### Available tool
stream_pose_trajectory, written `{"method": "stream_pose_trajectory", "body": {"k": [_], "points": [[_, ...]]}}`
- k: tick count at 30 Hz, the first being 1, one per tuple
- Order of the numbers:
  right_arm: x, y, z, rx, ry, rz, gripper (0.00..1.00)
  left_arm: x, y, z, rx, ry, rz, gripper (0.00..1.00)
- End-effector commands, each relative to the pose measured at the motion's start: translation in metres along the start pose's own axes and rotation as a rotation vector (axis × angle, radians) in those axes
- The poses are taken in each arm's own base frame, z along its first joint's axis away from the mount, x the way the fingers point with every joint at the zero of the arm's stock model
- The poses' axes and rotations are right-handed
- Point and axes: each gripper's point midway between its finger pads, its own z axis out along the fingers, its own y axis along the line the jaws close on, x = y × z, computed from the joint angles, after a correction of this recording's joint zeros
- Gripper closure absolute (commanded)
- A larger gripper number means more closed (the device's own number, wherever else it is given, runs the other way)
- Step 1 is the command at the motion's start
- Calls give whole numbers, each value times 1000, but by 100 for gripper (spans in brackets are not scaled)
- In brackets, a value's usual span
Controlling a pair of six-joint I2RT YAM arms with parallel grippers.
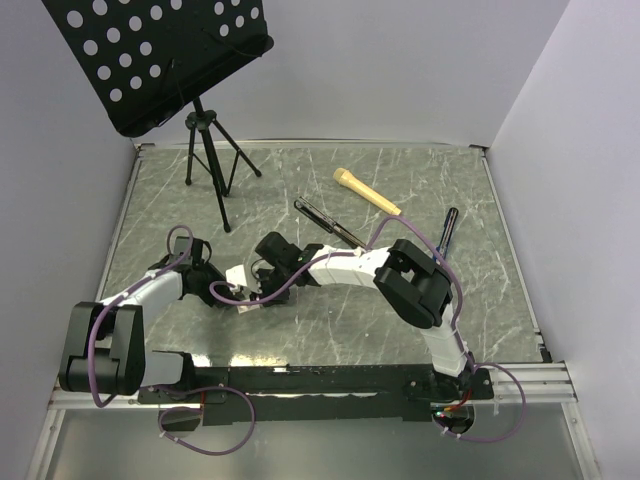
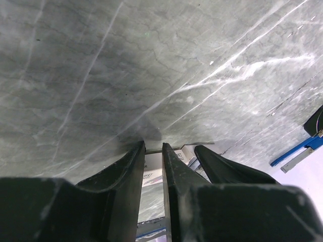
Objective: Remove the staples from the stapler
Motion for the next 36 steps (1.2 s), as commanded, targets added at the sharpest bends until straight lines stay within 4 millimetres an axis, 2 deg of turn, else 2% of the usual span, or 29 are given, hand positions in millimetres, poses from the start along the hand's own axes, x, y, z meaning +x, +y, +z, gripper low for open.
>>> {"method": "stream_pose_trajectory", "body": {"k": [1, 11, 16, 24, 36], "points": [[-7, 10, 9, -47, -18, -5, 64, -3, -4, 2, -1, -5, 26, 74], [-1, 25, 7, -84, 6, -35, 64, -3, -1, 2, -9, -11, 25, 75], [1, 26, 7, -83, 15, -35, 64, -4, 1, 2, -20, -15, 26, 76], [2, 27, 7, -80, 9, -25, 65, -21, 8, -17, -109, -128, -21, 76], [3, 30, 5, -77, 4, -20, 65, 3, 25, -21, -116, -77, -72, 78]]}}
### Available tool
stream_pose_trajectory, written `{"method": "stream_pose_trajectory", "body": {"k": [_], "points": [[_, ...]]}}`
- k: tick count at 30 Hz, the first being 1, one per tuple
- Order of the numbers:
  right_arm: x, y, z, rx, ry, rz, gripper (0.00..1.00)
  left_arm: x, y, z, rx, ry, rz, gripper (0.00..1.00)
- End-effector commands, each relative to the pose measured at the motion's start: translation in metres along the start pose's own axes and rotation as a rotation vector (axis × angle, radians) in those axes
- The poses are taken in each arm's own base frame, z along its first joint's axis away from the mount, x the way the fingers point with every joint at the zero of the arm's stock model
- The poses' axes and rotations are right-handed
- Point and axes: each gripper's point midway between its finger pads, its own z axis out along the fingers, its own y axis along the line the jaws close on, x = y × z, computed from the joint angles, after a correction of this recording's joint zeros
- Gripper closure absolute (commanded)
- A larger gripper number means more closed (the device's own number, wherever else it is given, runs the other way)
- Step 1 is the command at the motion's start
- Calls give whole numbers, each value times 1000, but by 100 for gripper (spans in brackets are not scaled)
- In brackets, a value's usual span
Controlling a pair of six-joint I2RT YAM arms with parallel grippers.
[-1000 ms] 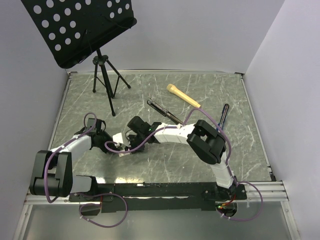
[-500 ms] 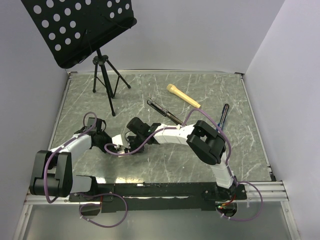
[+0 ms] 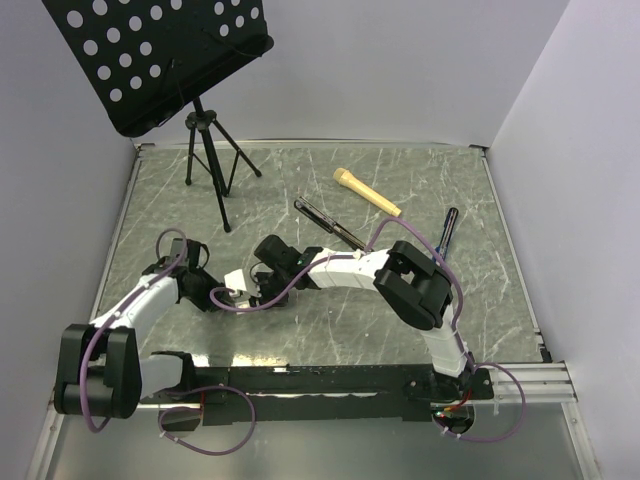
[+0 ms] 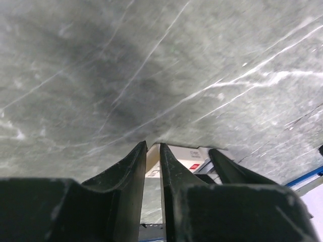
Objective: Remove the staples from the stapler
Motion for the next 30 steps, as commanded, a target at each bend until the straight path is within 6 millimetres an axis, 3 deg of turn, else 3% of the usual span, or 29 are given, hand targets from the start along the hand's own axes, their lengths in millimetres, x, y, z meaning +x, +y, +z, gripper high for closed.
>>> {"method": "stream_pose_trajectory", "body": {"k": [1, 21, 30], "points": [[5, 25, 1, -68, 12, 25, 65, 10, 9, -1, -8, 21, -27, 78], [-1, 25, -2, -67, -8, 37, 66, 24, 10, 9, 5, 58, -8, 80], [6, 32, -4, -84, 9, 37, 67, 18, 16, 12, -34, 21, 1, 80]]}}
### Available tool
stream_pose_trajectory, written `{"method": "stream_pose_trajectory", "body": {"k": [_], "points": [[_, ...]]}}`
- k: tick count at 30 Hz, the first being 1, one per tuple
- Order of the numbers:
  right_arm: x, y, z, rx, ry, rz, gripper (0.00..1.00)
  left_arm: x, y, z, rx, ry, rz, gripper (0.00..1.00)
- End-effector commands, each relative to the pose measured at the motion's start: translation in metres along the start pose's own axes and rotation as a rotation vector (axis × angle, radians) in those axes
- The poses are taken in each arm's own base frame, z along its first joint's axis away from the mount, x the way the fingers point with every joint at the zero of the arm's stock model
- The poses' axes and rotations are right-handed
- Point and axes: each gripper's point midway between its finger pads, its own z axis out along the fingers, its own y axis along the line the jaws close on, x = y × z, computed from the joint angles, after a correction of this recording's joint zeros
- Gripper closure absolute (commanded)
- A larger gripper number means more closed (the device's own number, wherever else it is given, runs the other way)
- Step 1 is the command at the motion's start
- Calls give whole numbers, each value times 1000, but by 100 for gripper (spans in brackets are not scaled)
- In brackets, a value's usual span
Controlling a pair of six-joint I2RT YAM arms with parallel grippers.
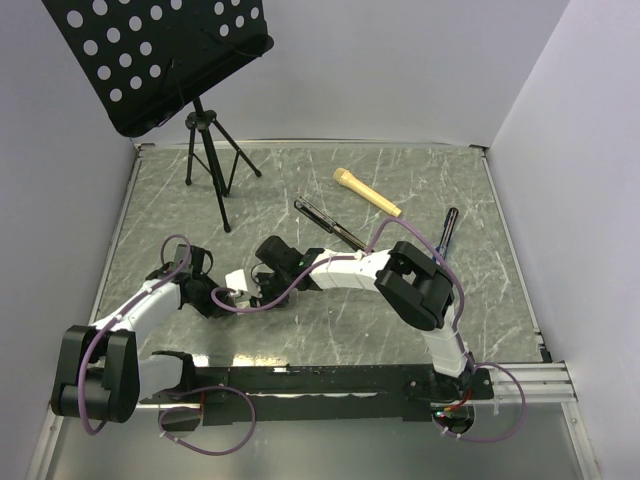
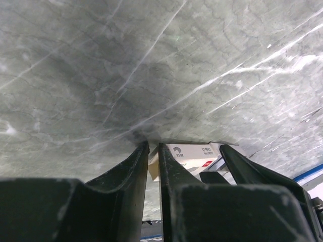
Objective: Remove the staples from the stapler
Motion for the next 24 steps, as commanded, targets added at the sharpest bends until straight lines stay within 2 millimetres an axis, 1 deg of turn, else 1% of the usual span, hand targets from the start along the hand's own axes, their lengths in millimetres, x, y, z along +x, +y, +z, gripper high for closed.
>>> {"method": "stream_pose_trajectory", "body": {"k": [1, 5, 8, 15, 24], "points": [[7, 32, -4, -96, 20, 27, 67, -1, 8, 6, -35, -15, -8, 80], [9, 36, -4, -109, 17, 26, 67, -1, 12, 10, -65, -11, -9, 81], [10, 37, -4, -113, 17, 26, 68, 0, 11, 12, -65, -7, -7, 81], [4, 30, -1, -95, 7, 44, 68, 2, 12, 13, -67, -4, 0, 82], [4, 26, 0, -72, 7, 59, 69, 4, 12, 15, -75, 4, 6, 82]]}}
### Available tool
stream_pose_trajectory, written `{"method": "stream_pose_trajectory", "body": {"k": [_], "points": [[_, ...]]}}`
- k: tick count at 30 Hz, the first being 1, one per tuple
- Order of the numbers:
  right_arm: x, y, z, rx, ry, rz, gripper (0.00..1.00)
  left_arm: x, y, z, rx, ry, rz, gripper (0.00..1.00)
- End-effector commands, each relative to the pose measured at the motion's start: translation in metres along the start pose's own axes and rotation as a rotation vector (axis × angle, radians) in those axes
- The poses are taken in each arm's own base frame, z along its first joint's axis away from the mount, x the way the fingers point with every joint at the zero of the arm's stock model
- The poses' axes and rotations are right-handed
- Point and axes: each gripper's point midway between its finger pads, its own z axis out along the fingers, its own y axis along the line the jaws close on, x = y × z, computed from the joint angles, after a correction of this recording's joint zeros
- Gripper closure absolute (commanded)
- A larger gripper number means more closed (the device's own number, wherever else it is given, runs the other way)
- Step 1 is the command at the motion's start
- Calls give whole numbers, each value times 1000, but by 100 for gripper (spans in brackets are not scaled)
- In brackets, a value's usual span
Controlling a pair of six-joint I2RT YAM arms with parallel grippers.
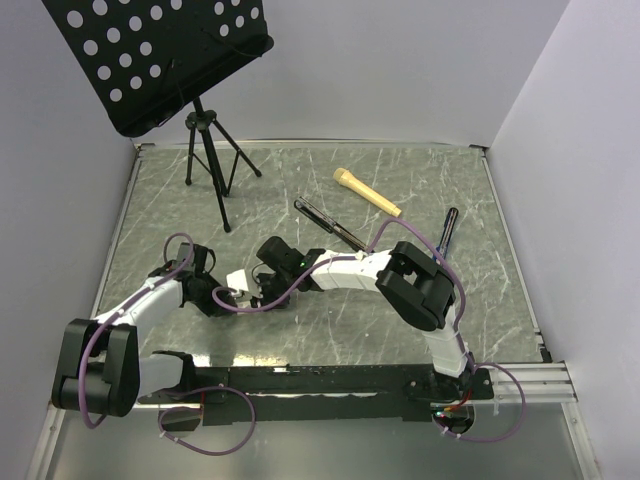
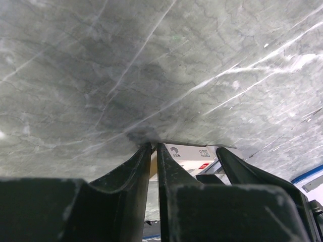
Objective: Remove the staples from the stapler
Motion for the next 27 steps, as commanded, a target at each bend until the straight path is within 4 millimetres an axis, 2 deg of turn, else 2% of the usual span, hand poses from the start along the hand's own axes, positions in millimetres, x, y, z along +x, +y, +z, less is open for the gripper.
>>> {"method": "stream_pose_trajectory", "body": {"k": [1, 9, 15, 24, 27], "points": [[4, 23, 1, -64, 15, 52, 69, 3, 15, 12, -65, -5, -6, 82], [6, 24, -6, -54, 11, 78, 70, 3, 16, 12, -70, -7, -5, 83], [-1, 17, -17, -32, -33, 112, 72, 4, 18, 13, -74, -10, -5, 83], [10, 19, -8, -37, -4, 136, 72, 6, 18, 13, -74, -7, -3, 84], [14, 14, -9, -9, 20, 143, 66, 6, 18, 13, -74, -7, -4, 84]]}}
